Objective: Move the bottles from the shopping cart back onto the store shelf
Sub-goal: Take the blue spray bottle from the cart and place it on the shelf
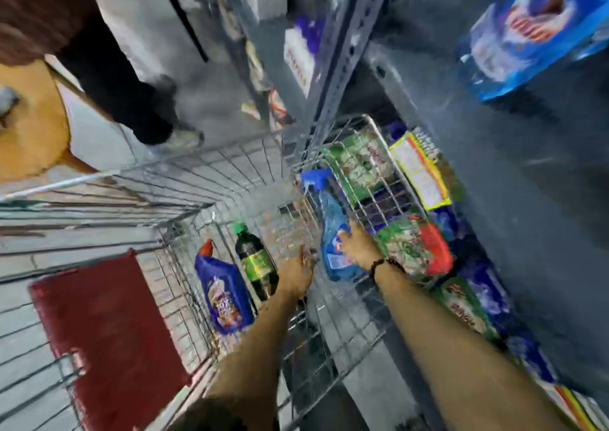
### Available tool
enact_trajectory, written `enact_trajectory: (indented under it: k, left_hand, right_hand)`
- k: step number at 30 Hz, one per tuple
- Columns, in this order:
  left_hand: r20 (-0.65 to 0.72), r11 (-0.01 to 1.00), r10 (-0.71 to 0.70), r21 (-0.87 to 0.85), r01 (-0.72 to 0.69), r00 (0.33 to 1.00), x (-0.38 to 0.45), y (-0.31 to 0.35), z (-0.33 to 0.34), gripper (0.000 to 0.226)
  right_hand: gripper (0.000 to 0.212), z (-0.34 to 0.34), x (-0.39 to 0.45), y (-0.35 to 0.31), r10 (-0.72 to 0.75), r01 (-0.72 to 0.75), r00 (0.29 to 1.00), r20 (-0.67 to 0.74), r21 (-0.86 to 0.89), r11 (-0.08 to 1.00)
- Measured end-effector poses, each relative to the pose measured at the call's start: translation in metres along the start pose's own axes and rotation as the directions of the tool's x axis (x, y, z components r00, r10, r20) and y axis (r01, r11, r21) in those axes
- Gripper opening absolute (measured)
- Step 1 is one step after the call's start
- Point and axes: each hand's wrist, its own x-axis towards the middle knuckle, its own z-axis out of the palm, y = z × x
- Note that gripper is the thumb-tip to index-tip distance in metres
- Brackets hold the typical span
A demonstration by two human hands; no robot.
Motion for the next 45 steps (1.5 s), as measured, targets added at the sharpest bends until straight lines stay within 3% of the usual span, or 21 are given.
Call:
enact_trajectory:
  k: [4, 8, 11, 19, 22, 25, 32, 35, 37, 40, 45]
  left_hand:
    - [-0.086, 0.928, -0.158, -0.355, 0.118, 0.984, 0.032, -0.008, 0.022, 0.031]
    - [0.051, 0.762, -0.257, -0.604, 0.235, 0.965, 0.054, 0.002, 0.032, 0.036]
    - [0.079, 0.698, -0.266, -0.671, 0.248, 0.961, 0.066, 0.010, 0.039, 0.033]
    - [0.114, 0.690, -0.262, -0.672, 0.268, 0.958, 0.050, 0.001, 0.015, 0.028]
    - [0.168, 0.694, -0.202, -0.670, 0.263, 0.965, 0.030, -0.003, -0.015, 0.015]
    - [0.207, 0.738, -0.135, -0.631, 0.238, 0.969, 0.008, 0.002, -0.048, 0.017]
    - [0.326, 0.809, 0.052, -0.568, 0.152, 0.944, -0.067, 0.035, -0.106, 0.015]
    - [0.343, 0.823, 0.167, -0.565, 0.061, 0.924, -0.100, 0.053, -0.123, 0.019]
    - [0.356, 0.833, 0.256, -0.553, -0.018, 0.899, -0.120, 0.069, -0.138, 0.022]
    - [0.376, 0.834, 0.396, -0.528, -0.157, 0.838, -0.144, 0.105, -0.162, 0.030]
    - [0.453, 0.780, 0.608, -0.493, -0.385, 0.652, -0.201, 0.189, -0.196, 0.039]
  right_hand:
    - [0.038, 0.001, 0.047, 0.013, 0.128, -0.125, 0.991, -0.034, 0.087, 0.988]
    - [0.048, 0.006, 0.068, 0.027, 0.256, -0.248, 0.966, -0.027, 0.168, 0.954]
    - [0.045, 0.012, 0.076, 0.029, 0.278, -0.265, 0.961, -0.001, 0.299, 0.917]
    - [0.033, 0.013, 0.059, 0.013, 0.186, -0.190, 0.982, 0.037, 0.241, 0.952]
    - [0.027, 0.008, 0.030, -0.004, 0.139, -0.182, 0.979, 0.147, 0.343, 0.921]
    - [0.019, -0.002, -0.006, -0.020, 0.035, -0.134, 0.972, 0.233, 0.424, 0.896]
    - [0.005, -0.028, -0.113, -0.055, -0.127, -0.036, 0.959, 0.252, 0.554, 0.832]
    - [0.028, -0.035, -0.158, -0.064, -0.204, 0.052, 0.956, 0.209, 0.566, 0.823]
    - [0.036, -0.044, -0.189, -0.066, -0.282, 0.138, 0.945, 0.168, 0.576, 0.806]
    - [0.026, -0.065, -0.231, -0.073, -0.409, 0.282, 0.910, 0.074, 0.613, 0.738]
    - [0.030, -0.113, -0.309, -0.090, -0.596, 0.531, 0.792, -0.137, 0.635, 0.561]
